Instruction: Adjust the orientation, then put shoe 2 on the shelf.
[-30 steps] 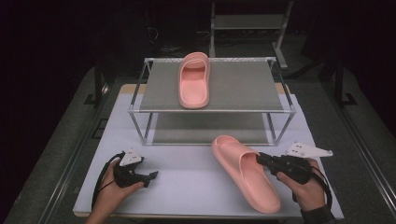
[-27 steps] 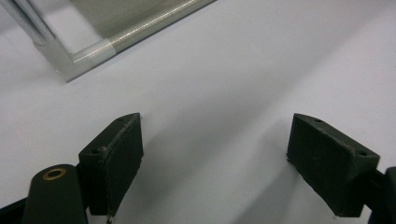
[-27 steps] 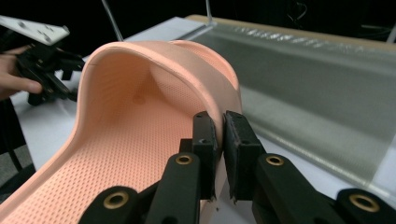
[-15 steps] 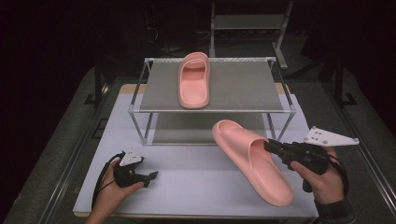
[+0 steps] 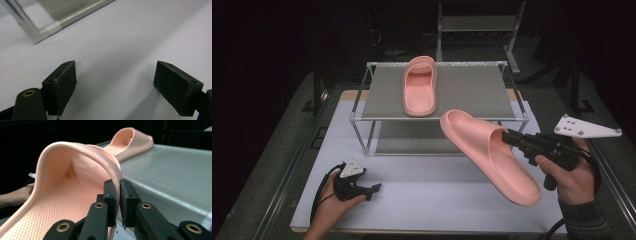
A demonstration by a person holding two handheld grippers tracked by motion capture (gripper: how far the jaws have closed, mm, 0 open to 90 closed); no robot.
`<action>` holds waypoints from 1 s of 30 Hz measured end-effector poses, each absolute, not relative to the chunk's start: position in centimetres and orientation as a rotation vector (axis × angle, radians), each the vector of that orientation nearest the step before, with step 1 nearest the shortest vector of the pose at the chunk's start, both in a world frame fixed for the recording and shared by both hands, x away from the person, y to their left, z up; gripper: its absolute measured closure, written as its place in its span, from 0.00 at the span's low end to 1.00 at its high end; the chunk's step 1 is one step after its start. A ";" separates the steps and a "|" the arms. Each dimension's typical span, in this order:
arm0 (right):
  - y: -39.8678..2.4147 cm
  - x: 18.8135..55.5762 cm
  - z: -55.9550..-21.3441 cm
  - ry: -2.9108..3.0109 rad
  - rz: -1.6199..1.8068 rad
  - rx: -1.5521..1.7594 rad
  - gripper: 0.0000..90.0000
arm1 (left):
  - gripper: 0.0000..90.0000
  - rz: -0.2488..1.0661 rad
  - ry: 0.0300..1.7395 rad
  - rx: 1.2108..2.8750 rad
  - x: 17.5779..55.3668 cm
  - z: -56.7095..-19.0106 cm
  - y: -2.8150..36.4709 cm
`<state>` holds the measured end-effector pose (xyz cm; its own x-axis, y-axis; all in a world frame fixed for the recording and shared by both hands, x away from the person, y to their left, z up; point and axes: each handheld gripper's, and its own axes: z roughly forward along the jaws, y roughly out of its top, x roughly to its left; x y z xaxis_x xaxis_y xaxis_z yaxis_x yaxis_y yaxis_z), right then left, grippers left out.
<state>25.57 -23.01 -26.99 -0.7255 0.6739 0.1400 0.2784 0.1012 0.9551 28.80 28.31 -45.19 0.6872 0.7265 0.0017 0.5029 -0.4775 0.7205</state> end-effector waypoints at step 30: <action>-21.2 37.4 -24.2 1.961 1.447 0.998 0.93 | 0.18 0.399 0.935 2.183 28.9 -45.2 28.2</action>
<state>37.42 -21.22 -24.17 -0.6045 0.7961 0.0276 0.2611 0.1653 0.9511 28.90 28.24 -45.20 0.6893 0.7245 0.0021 0.5025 -0.4802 0.7189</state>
